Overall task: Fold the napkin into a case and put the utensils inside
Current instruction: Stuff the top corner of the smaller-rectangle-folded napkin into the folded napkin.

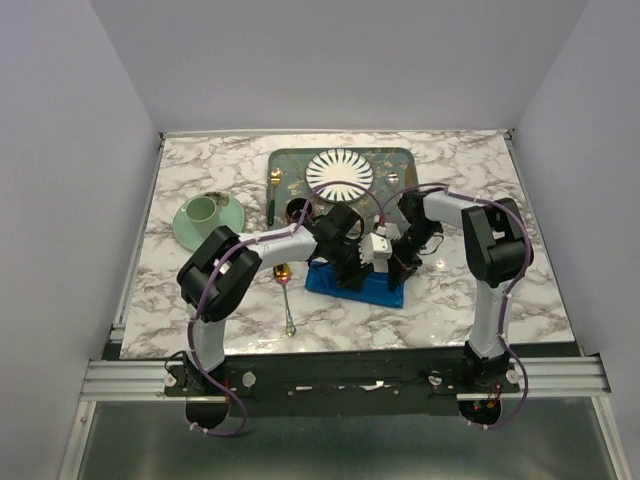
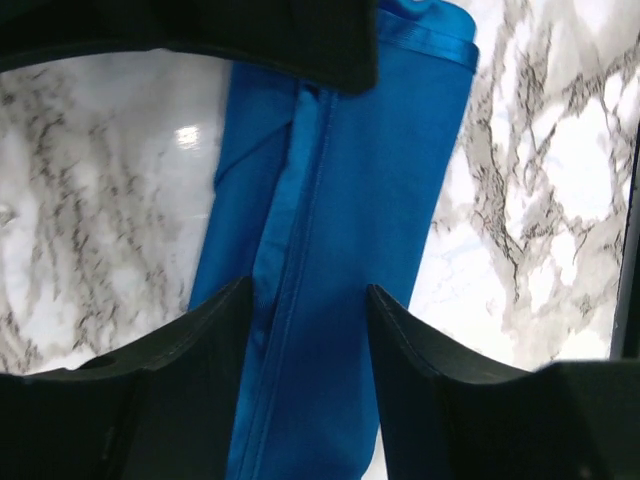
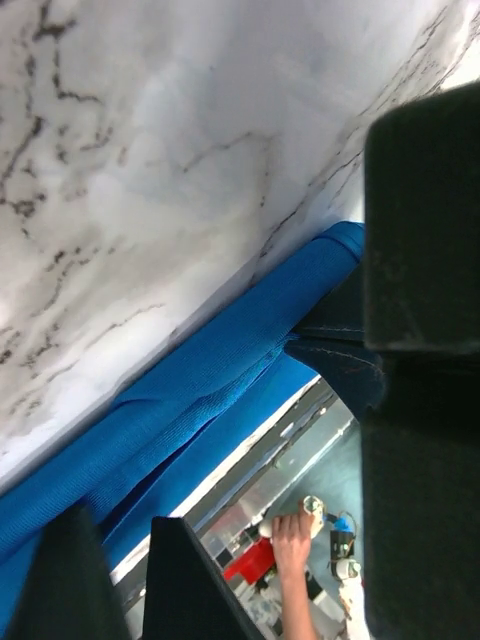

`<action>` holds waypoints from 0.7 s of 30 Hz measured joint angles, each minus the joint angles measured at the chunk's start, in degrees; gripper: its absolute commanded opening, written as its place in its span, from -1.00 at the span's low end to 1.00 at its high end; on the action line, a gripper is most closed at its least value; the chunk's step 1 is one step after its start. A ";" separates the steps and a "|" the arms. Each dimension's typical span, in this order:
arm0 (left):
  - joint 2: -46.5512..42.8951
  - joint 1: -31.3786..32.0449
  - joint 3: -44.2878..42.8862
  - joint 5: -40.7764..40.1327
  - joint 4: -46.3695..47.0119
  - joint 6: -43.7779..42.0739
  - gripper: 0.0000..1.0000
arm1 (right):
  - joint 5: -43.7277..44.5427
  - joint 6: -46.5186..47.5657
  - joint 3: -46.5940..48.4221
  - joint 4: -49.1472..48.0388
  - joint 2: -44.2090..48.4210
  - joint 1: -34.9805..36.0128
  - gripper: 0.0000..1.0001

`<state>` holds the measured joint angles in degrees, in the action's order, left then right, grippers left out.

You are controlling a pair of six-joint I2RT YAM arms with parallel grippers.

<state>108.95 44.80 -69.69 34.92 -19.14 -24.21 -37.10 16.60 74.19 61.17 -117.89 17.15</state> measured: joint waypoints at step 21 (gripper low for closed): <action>-0.76 2.03 -0.09 -0.02 -0.39 -2.27 0.20 | -4.35 4.48 0.20 -0.13 7.85 0.17 -0.99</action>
<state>108.18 46.83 -69.78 34.89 -19.53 -26.48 -41.45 21.08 74.39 61.04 -110.04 17.32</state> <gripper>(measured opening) 0.581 0.016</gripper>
